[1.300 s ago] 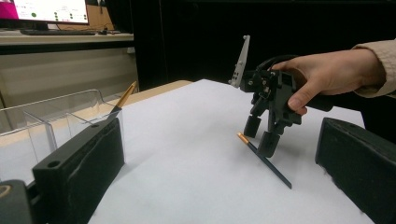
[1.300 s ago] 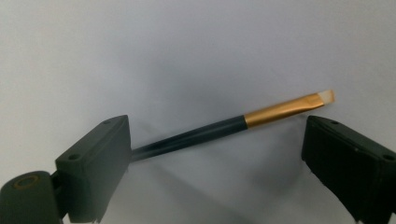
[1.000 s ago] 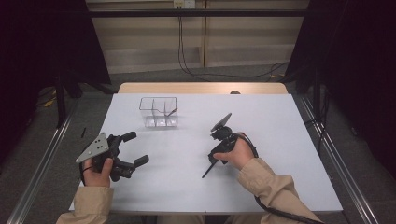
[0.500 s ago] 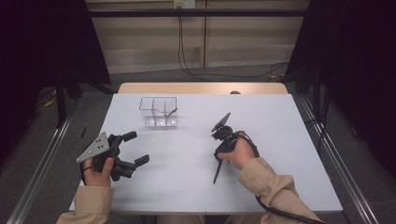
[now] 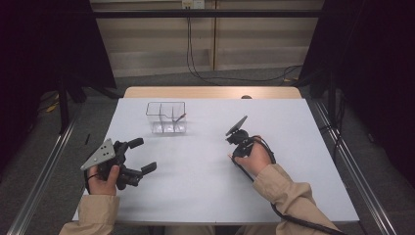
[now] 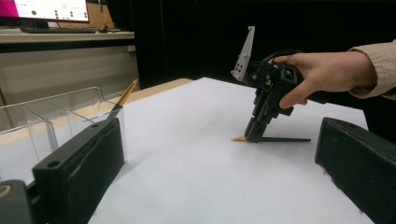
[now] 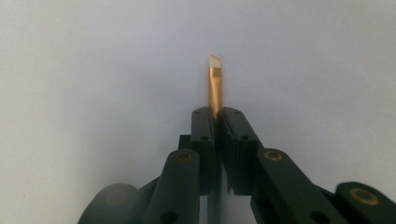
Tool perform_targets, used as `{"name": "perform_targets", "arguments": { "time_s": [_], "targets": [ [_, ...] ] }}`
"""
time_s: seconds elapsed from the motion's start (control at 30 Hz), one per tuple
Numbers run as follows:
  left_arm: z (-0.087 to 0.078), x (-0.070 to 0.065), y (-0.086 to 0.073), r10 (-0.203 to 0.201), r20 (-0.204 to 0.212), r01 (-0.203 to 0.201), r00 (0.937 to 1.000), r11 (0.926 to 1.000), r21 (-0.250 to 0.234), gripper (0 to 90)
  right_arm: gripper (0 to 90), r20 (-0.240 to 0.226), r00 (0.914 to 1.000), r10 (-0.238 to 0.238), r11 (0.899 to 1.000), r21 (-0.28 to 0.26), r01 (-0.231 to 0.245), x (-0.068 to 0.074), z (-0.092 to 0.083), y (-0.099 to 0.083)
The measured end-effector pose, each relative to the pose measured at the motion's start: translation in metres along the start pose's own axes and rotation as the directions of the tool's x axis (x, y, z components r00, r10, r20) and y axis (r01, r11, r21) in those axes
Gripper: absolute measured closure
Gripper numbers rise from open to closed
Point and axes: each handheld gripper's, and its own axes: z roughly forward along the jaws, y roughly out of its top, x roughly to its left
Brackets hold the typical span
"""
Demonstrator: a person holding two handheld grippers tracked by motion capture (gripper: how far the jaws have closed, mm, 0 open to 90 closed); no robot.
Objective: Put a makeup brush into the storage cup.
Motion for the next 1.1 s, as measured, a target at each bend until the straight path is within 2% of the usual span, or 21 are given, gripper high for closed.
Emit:
{"name": "perform_targets", "arguments": {
  "time_s": [0.13,0.37,0.67,1.0,1.1],
  "targets": [
    [0.0,0.0,0.0,0.007,-0.001,-0.007,1.0,1.0,0.003,1.1,78.9,-0.021,0.9997,0.011,1.0,0.002,-0.011,-0.001,-0.001,-0.001],
    [0.0,0.0,0.0,0.007,-0.004,-0.007,1.0,1.0,0.004,1.1,76.3,-0.039,0.9992,0.002,1.0,0.016,-0.002,0.002,-0.004,-0.008],
    [0.001,-0.001,0.002,0.01,-0.002,-0.01,0.9999,0.9999,0.007,1.1,74.6,-0.018,0.9997,-0.016,0.999,0.033,0.016,0.0,-0.007,-0.018],
    [0.002,-0.002,0.002,0.013,-0.006,-0.012,0.9999,0.9999,0.009,1.1,73.8,-0.023,0.9996,-0.018,0.999,0.05,0.019,-0.002,-0.01,-0.029],
    [0.002,-0.002,0.002,0.014,-0.007,-0.014,0.9999,0.9998,0.011,1.1,73.8,-0.019,0.9992,-0.035,0.998,0.058,0.037,-0.002,-0.011,-0.032]
  ]
}}
